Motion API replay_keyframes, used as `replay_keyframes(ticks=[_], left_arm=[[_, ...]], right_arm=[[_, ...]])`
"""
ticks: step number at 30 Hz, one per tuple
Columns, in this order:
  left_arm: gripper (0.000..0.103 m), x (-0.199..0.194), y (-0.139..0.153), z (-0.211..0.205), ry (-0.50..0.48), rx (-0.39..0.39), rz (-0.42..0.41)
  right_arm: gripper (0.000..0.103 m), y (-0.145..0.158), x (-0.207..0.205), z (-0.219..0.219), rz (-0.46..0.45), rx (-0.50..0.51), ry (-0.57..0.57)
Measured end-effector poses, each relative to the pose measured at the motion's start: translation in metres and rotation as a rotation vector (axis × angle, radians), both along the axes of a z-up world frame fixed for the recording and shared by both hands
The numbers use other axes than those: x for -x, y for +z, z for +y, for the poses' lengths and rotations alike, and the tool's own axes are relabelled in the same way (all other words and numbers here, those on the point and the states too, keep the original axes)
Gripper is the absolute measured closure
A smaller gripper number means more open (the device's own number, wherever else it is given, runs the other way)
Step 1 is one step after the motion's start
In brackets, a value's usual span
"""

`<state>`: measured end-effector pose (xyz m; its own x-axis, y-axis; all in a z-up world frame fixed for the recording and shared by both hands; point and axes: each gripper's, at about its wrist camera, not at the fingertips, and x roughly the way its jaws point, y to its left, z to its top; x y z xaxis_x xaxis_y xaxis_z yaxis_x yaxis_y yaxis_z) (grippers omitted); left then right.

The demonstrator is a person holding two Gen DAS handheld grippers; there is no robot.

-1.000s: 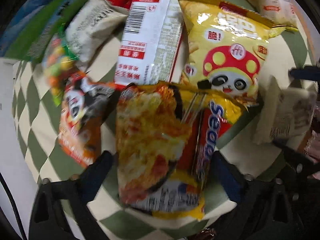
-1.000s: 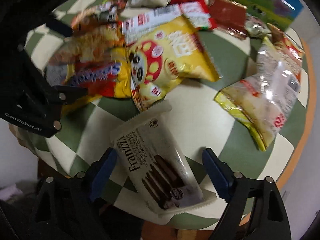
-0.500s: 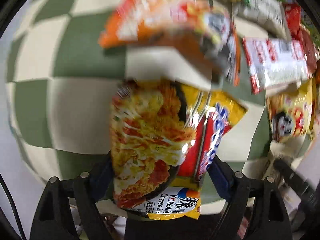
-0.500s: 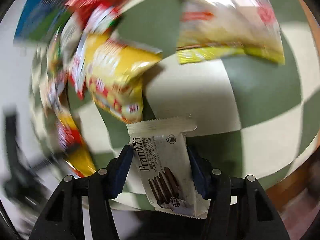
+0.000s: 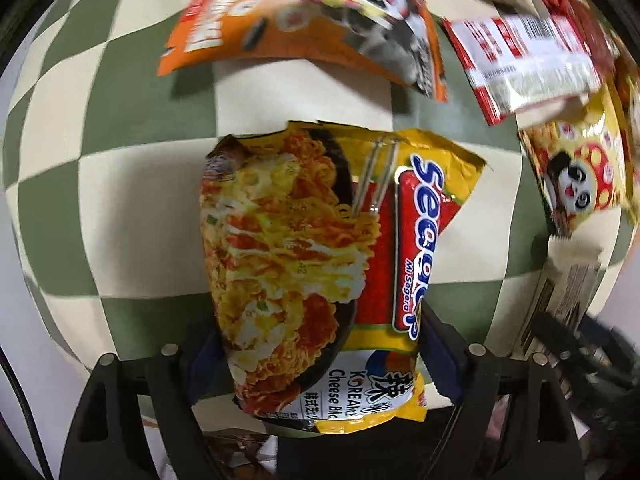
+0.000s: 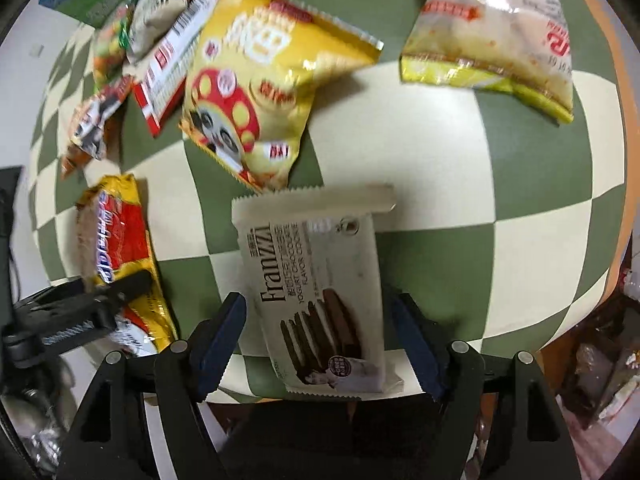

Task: Organize snacks
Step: 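Carry both packs into the cardboard box and open both grippers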

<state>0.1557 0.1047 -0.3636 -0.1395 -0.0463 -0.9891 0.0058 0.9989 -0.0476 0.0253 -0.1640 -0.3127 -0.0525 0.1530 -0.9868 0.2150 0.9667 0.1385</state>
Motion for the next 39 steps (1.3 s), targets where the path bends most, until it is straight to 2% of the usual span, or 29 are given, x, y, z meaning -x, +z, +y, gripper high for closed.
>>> replay_keyframes(ticks=[1, 2, 5, 10, 15, 17, 23, 30, 35, 39], left_arm=[[0.021, -0.001, 0.0, 0.003, 0.028, 0.004, 0.002], [0.021, 0.003, 0.012, 0.015, 0.043, 0.005, 0.003], [0.021, 0.004, 0.009, 0.022, 0.066, 0.005, -0.006], [0.019, 0.004, -0.01, 0.009, -0.02, -0.014, 0.004], [0.019, 0.005, -0.021, 0.007, -0.034, -0.023, -0.004], [0.02, 0.005, -0.017, 0.004, -0.033, -0.031, -0.022], [0.021, 0.034, 0.006, -0.01, -0.056, -0.055, -0.094], [0.021, 0.067, 0.043, -0.014, -0.027, 0.004, -0.157], [0.021, 0.08, 0.083, -0.014, 0.009, 0.07, -0.208], [0.021, 0.071, 0.125, -0.023, 0.038, 0.14, -0.256]], right_arm=[[0.039, -0.005, -0.001, 0.01, -0.008, -0.008, -0.006], [0.04, -0.009, -0.004, 0.023, -0.012, -0.008, -0.009], [0.042, -0.007, 0.001, 0.028, -0.036, 0.006, 0.017], [0.042, -0.011, 0.006, 0.05, -0.046, 0.026, 0.064], [0.042, -0.028, 0.004, 0.082, -0.039, 0.075, 0.101], [0.042, -0.033, 0.005, 0.095, -0.043, 0.097, 0.112], [0.046, -0.021, 0.017, 0.108, -0.079, 0.088, 0.098], [0.046, 0.015, 0.041, 0.112, -0.149, 0.008, 0.08], [0.046, 0.06, 0.044, 0.111, -0.215, -0.066, 0.085], [0.046, 0.108, 0.029, 0.099, -0.286, -0.118, 0.098]])
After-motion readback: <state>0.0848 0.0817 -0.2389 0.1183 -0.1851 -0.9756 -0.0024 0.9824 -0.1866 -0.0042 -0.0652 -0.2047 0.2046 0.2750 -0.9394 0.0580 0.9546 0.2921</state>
